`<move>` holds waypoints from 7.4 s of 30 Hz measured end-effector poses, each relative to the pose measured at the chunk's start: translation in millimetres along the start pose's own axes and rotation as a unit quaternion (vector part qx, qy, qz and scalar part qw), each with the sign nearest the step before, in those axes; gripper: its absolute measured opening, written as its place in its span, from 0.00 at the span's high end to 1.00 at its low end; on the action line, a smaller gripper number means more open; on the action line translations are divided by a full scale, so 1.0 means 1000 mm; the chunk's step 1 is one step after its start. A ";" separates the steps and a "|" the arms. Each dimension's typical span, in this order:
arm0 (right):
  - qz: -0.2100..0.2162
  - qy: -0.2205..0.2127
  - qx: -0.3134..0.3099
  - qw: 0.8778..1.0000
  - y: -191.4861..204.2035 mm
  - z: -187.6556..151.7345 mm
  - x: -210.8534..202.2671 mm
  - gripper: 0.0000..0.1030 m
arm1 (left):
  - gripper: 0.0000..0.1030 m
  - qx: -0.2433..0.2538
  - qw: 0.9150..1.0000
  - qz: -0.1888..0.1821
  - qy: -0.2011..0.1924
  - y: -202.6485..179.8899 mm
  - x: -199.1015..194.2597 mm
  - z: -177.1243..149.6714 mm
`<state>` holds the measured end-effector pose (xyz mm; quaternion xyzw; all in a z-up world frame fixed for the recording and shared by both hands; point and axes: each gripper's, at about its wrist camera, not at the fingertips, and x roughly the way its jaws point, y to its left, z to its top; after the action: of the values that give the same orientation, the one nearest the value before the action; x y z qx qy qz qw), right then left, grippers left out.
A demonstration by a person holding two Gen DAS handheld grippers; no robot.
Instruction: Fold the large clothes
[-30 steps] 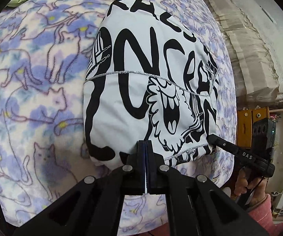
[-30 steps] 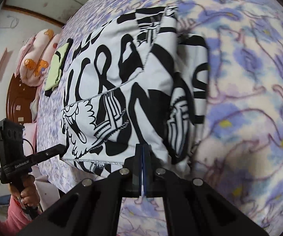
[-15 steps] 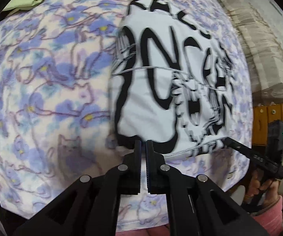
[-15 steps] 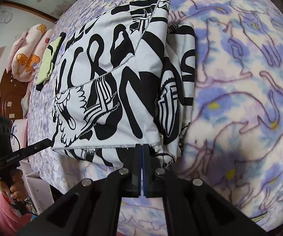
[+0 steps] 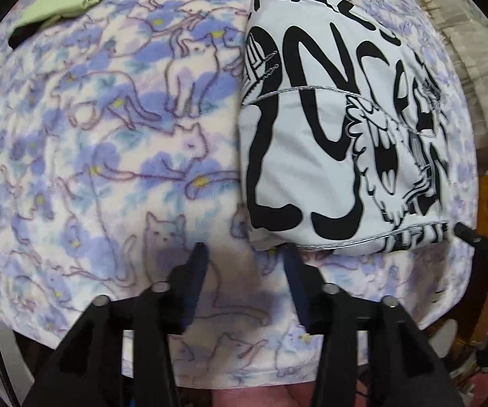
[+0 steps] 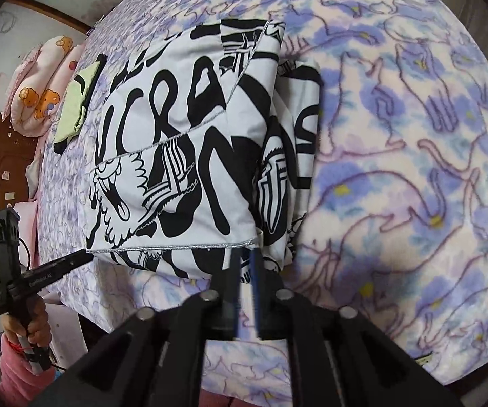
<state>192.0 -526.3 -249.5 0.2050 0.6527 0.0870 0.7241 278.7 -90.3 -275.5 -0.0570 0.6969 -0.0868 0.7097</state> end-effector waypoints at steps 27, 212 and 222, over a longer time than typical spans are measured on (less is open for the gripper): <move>0.135 -0.036 0.102 0.985 -0.059 0.034 0.025 0.10 | 0.04 0.010 0.999 -0.043 0.008 -0.010 0.022 0.069; 0.108 -0.119 -0.168 0.973 0.250 0.180 0.156 0.52 | 0.27 -0.012 0.971 -0.116 -0.208 0.503 -0.028 0.497; 0.077 -0.172 -0.184 0.965 0.251 0.148 0.091 0.52 | 0.21 0.039 0.966 -0.008 -0.257 0.493 -0.094 0.452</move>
<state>385.1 -291.4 -219.6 0.1300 0.4734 0.2248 0.8417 750.9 393.5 -272.8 -0.0552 0.4867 -0.1020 0.8658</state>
